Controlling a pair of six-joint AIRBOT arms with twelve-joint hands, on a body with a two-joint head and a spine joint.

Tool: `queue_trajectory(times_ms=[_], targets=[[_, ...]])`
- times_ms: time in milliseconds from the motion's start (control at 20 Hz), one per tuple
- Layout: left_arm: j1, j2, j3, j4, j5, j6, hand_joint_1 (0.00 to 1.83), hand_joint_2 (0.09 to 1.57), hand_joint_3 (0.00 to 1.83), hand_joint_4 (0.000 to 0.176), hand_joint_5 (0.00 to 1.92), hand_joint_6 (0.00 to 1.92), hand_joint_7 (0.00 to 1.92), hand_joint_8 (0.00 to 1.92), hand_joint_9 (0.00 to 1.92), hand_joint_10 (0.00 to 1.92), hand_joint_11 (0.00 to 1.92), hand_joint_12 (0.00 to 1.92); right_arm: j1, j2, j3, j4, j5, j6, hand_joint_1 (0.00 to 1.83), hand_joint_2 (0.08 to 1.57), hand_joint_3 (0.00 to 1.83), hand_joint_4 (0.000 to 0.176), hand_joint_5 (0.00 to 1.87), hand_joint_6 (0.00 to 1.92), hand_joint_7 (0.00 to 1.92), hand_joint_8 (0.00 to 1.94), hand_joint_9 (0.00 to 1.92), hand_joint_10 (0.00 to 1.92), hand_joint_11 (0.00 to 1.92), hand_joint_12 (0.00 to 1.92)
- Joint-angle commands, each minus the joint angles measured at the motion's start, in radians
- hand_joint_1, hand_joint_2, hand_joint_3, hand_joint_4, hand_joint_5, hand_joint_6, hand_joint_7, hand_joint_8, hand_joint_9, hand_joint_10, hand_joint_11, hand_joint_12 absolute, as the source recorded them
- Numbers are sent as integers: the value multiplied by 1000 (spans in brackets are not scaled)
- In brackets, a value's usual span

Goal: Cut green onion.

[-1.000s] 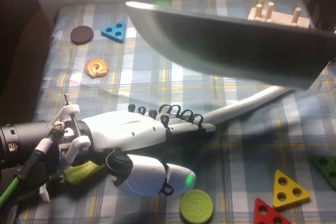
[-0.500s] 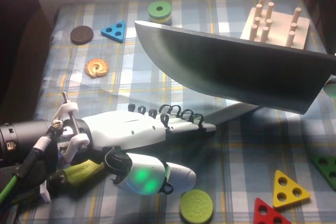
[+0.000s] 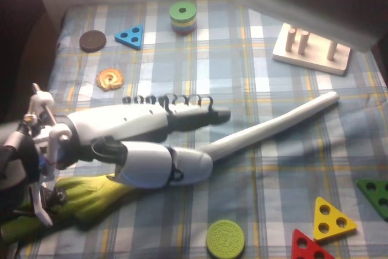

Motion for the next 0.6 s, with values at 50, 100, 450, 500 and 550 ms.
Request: queue_trajectory(times_ms=[50, 100, 450, 500, 550], targets=[[2, 19, -7, -54, -180, -3, 0, 1512, 0, 0, 76, 7, 60, 1, 34, 0, 7, 2, 44, 8, 27, 21, 82, 6, 458, 1415, 0, 146, 1107, 1921, 1318, 1941, 1425, 1921, 1466, 1921], [6, 28, -7, -75, -203, -3, 0, 1512, 0, 0, 76, 7, 60, 1, 34, 0, 7, 2, 59, 8, 35, 14, 61, 6, 458, 1415, 0, 146, 1107, 1921, 1318, 1941, 1425, 1921, 1466, 1921], [115, 154, -31, -303, -518, -3, 0, 1542, 3, 0, 100, 0, 81, 0, 62, 0, 9, 5, 240, -11, 120, -132, -229, 6, 426, 1429, 5, 157, 1002, 1921, 1255, 1941, 1353, 1921, 1399, 1921], [130, 170, -38, -324, -561, -3, 0, 1541, 3, 0, 73, 0, 72, 1, 63, 5, 1, 0, 270, -14, 129, -161, -277, 6, 409, 1424, 2, 163, 997, 1921, 1234, 1941, 1328, 1921, 1379, 1921], [150, 190, -45, -348, -612, -3, 0, 1542, 2, 0, 67, 0, 70, 2, 64, 6, 0, 0, 302, -19, 140, -191, -324, 6, 405, 1423, 1, 165, 996, 1921, 1229, 1941, 1323, 1921, 1374, 1921]])
